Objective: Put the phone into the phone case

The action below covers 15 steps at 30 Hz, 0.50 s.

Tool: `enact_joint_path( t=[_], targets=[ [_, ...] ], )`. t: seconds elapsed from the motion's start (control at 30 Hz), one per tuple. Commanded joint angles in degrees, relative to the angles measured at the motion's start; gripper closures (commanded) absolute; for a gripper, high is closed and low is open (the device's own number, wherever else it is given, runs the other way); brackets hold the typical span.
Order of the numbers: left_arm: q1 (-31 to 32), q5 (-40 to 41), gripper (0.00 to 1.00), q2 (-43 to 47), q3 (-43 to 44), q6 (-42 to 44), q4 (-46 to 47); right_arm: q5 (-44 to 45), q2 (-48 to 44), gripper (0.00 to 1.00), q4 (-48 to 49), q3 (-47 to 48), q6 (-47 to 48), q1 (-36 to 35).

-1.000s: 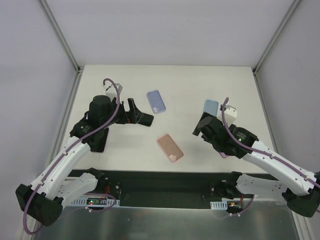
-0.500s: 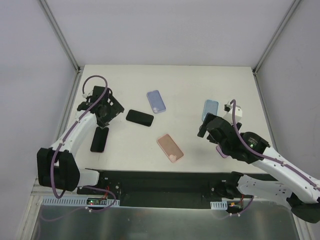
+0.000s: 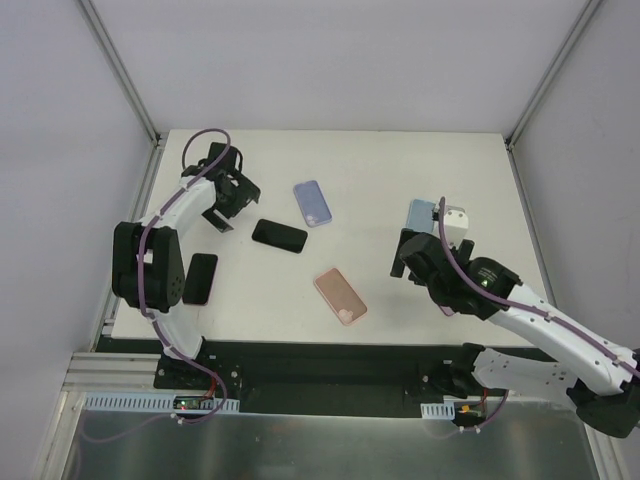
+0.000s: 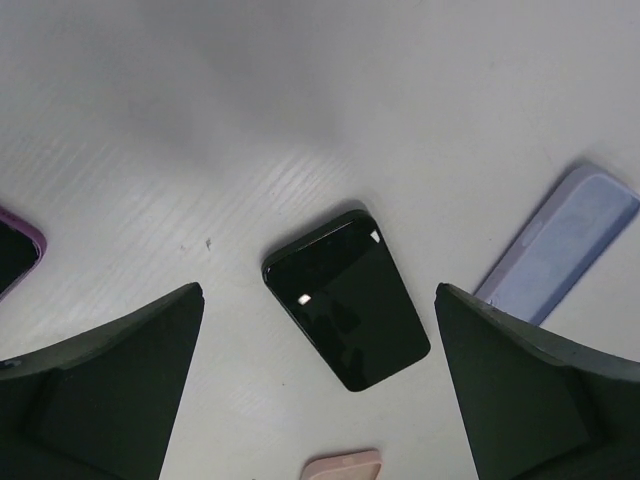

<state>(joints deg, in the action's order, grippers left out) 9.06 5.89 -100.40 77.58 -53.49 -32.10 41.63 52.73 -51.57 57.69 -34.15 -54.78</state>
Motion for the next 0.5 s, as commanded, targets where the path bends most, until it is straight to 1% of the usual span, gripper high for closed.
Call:
enact_joint_path(
  t=[0.0, 0.07, 0.13, 0.2, 0.27, 0.47],
  targets=[
    [0.52, 0.7, 0.01, 0.12, -2.61, -13.11, -2.71, 0.74, 3.07, 0.04, 0.42, 4.27, 3.21, -0.24],
    [2.01, 1.57, 0.01, -0.41, -2.17, -16.53, -3.14, 0.3, 4.66, 0.04, -0.02, 4.97, 3.04, -0.24],
    [3.85, 4.64, 0.01, -1.02, -0.51, -18.65, -5.42, -0.23, 5.89, 0.04, -0.63, 5.24, 2.6, -0.24],
    [4.47, 5.88, 0.01, -1.46, 0.98, -23.04, -8.75, -0.58, 6.5, 0.04, -1.25, 5.5, 1.64, -0.15],
    [4.56, 4.57, 0.01, -2.43, 1.52, -26.64, -10.0, -0.93, 7.12, 0.04, -1.34, 5.68, 0.93, -0.24],
    [5.53, 4.13, 0.01, -5.5, 5.03, -31.31, -12.2, -1.11, 7.3, 0.04, -2.04, 5.68, 0.31, -0.32]
  ],
)
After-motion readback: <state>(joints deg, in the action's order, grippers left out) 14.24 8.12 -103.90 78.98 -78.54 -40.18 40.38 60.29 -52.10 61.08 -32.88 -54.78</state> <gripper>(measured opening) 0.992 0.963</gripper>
